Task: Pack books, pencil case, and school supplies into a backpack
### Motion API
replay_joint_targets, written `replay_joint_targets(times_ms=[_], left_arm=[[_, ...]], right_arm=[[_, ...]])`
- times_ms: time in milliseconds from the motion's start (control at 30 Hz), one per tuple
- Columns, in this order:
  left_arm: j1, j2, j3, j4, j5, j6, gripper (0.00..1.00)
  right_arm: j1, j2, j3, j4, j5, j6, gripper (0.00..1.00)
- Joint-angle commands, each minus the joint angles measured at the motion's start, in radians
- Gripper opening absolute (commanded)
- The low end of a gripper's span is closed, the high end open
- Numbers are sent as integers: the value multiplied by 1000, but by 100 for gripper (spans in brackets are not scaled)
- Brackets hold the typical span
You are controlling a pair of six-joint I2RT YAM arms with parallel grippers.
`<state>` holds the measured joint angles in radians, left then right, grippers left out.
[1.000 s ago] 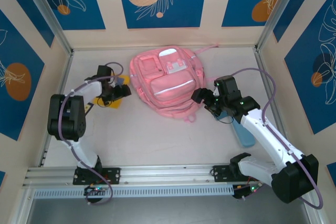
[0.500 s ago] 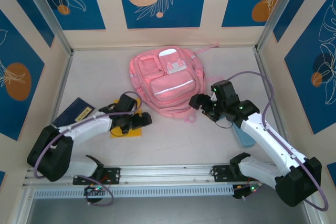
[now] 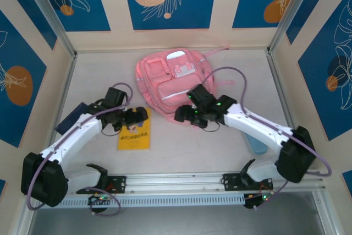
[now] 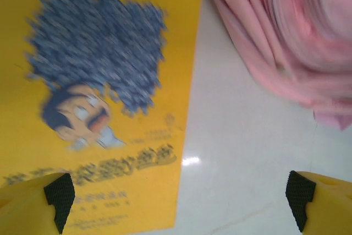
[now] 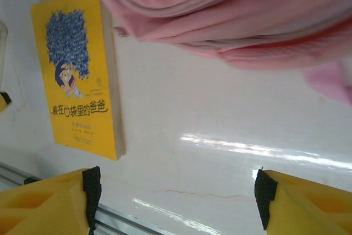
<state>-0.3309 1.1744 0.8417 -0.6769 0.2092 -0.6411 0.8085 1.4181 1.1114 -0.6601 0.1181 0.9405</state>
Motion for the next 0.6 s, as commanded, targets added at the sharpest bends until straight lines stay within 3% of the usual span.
replay_joint_targets(times_ms=[0, 233, 467, 567], left_arm=[[101, 17, 13, -92, 10, 123, 100], [249, 94, -50, 0, 52, 111, 100], [288, 152, -123, 65, 89, 94, 100], [288, 164, -140, 68, 90, 104, 95]], right_arm=[[86, 142, 122, -10, 55, -12, 74], [158, 472, 385, -38, 24, -53, 66], [159, 710, 614, -152, 10, -173, 63], [159, 774, 679, -190, -4, -209, 62]])
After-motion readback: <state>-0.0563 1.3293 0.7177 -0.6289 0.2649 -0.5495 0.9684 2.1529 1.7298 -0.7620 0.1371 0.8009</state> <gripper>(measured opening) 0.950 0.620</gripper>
